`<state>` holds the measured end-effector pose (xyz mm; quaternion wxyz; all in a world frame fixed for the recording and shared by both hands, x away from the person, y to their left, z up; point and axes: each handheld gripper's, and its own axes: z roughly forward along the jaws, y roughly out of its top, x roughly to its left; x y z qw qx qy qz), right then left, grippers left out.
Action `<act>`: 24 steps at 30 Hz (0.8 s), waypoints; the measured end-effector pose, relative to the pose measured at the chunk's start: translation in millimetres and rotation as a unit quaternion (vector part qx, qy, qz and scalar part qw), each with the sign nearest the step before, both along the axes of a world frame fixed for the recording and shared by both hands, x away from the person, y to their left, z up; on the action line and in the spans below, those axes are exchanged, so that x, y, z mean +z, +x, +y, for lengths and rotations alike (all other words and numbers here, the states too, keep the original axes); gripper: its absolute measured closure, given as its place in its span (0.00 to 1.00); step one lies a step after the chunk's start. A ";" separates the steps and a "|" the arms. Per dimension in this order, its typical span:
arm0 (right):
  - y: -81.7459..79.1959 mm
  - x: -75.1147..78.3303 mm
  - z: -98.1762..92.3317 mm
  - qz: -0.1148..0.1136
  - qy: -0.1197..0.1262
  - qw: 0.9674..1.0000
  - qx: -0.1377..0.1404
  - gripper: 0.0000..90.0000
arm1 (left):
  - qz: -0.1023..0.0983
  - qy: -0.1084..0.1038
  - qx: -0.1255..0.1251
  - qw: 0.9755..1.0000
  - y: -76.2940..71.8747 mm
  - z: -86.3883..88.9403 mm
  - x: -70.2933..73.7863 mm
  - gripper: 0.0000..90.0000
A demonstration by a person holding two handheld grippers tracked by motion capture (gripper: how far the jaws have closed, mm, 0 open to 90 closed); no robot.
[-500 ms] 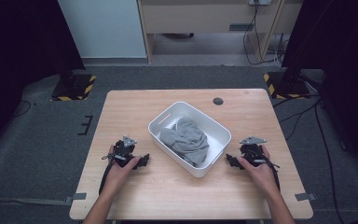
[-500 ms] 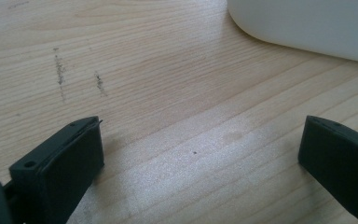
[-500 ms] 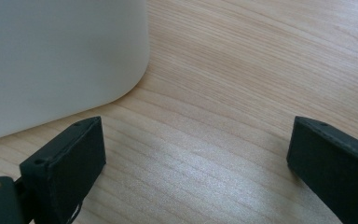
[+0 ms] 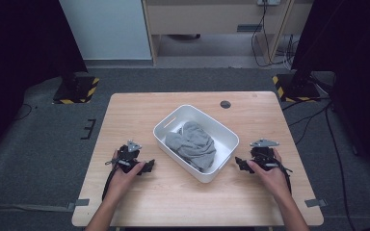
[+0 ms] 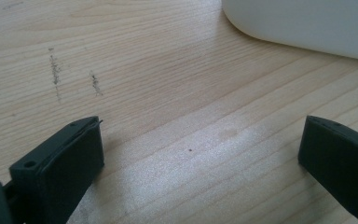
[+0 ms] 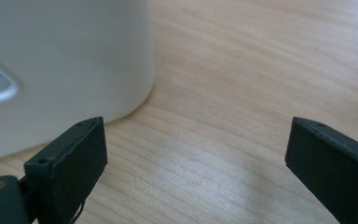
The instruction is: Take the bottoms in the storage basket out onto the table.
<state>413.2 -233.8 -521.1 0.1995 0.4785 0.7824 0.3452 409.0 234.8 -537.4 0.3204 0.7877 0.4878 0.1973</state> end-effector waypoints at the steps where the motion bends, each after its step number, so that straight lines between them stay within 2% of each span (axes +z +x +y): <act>1: -1.1 3.4 -0.9 -0.003 0.005 1.000 -0.002 0.07 | 0.000 0.001 -0.001 1.000 -0.1 0.1 0.0 0.00; 4: -3.5 10.1 -3.0 -0.007 0.010 1.000 0.001 0.07 | 0.000 0.001 -0.001 1.000 -0.2 0.1 0.1 0.00; 8: -9.1 22.3 -5.8 -0.014 0.004 1.000 0.006 0.07 | 0.000 0.001 -0.002 1.000 -0.2 0.1 0.1 0.00; 10: -12.5 34.1 -6.3 -0.020 0.002 1.000 0.011 0.07 | 0.000 0.000 -0.003 1.000 -0.5 -0.1 0.0 0.00; 15: -15.6 49.2 -6.3 -0.021 0.006 1.000 0.017 0.06 | 0.000 0.000 -0.006 1.000 -1.0 -0.1 0.0 0.00; 16: -17.5 58.0 -6.1 -0.030 0.002 0.999 0.021 0.06 | 0.000 0.000 -0.006 1.000 -1.0 -0.2 0.0 0.00; 17: -17.5 58.0 -6.1 -0.030 0.002 0.999 0.021 0.06 | 0.000 0.000 -0.006 1.000 -1.0 -0.2 0.0 0.00; 19: -20.0 70.9 -5.9 -0.032 0.000 0.999 0.026 0.05 | 0.000 0.000 -0.006 1.000 -1.0 -0.2 0.0 0.00; 21: -20.3 73.9 -6.0 -0.030 0.000 0.999 0.028 0.05 | 0.000 0.000 -0.006 1.000 -1.0 -0.2 0.0 0.00; 22: -21.0 82.5 -6.5 -0.036 0.001 0.999 0.028 0.05 | 0.000 0.000 -0.006 1.000 -1.0 -0.2 0.0 0.00; 24: -20.6 89.0 -6.7 -0.036 0.004 0.999 0.028 0.05 | 0.000 0.000 -0.006 1.000 -1.0 -0.2 0.0 0.00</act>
